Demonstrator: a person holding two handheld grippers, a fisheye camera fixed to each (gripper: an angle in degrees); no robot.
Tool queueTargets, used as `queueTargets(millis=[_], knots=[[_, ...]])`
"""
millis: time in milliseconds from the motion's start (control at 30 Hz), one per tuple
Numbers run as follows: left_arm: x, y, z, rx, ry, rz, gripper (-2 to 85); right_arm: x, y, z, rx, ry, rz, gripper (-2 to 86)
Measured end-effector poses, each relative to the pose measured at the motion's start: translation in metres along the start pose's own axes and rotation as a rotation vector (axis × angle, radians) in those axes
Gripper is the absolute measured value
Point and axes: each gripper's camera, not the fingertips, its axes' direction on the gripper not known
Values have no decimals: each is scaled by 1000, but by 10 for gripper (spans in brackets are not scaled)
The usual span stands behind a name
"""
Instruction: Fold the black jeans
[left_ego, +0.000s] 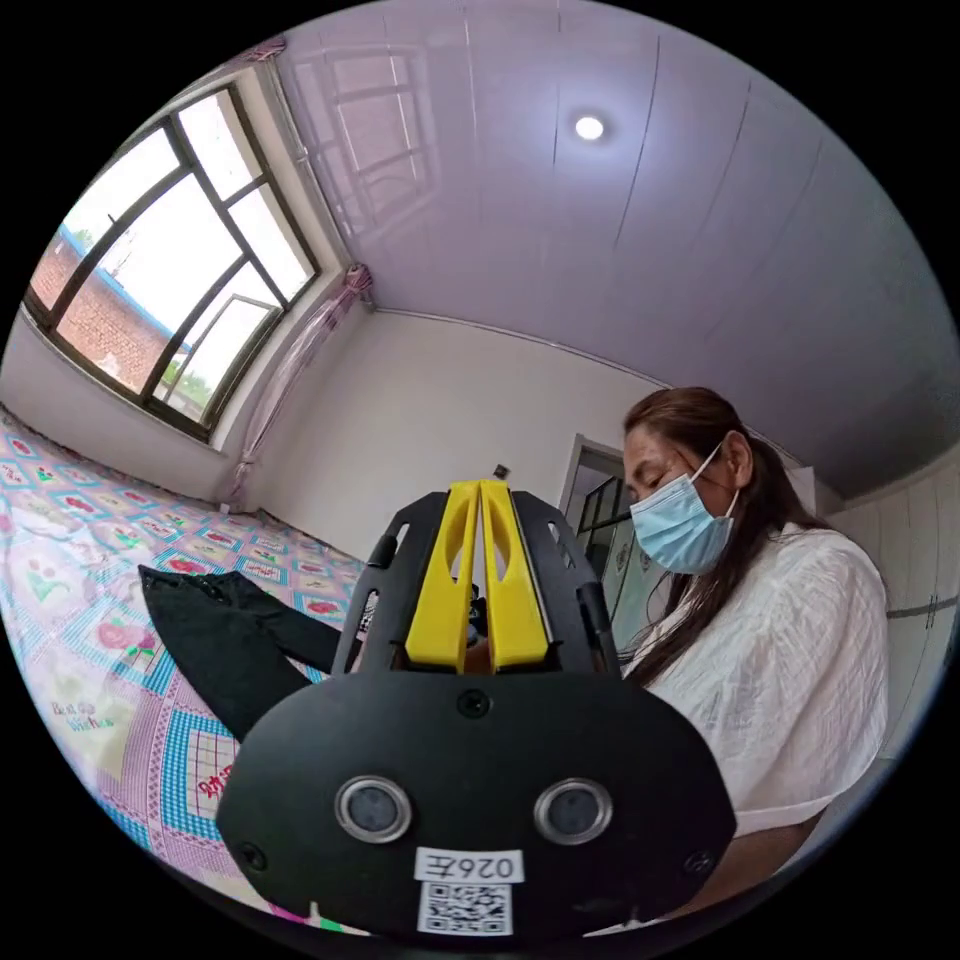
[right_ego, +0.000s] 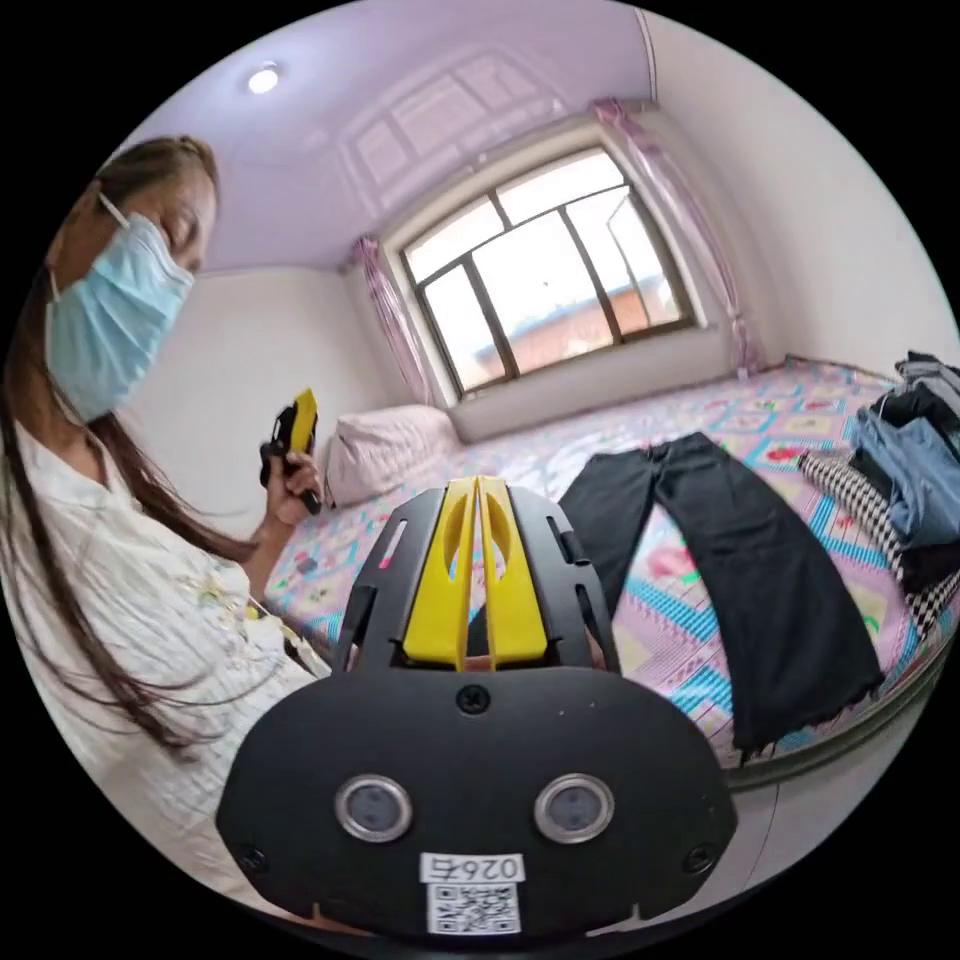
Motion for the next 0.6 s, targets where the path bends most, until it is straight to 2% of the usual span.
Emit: queueTargets(millis=[100,267,333,467,600], knots=[[-15,10,0,-11,-63,-72,54,-5,37,60,-192,9,14,22],[-52,31,16,-121,-185,-235,52,-26,95,142,-481,6,-38,30],[-70,47,28,-176,-271,-312,46,-34,109,161,-546,14,-87,33],[-101,72,48,-226,-325,-421,47,-53,136,189,-629,47,-253,64],[-136,94,69,-230,-418,-521,63,-55,153,204,-669,-20,-325,90]])
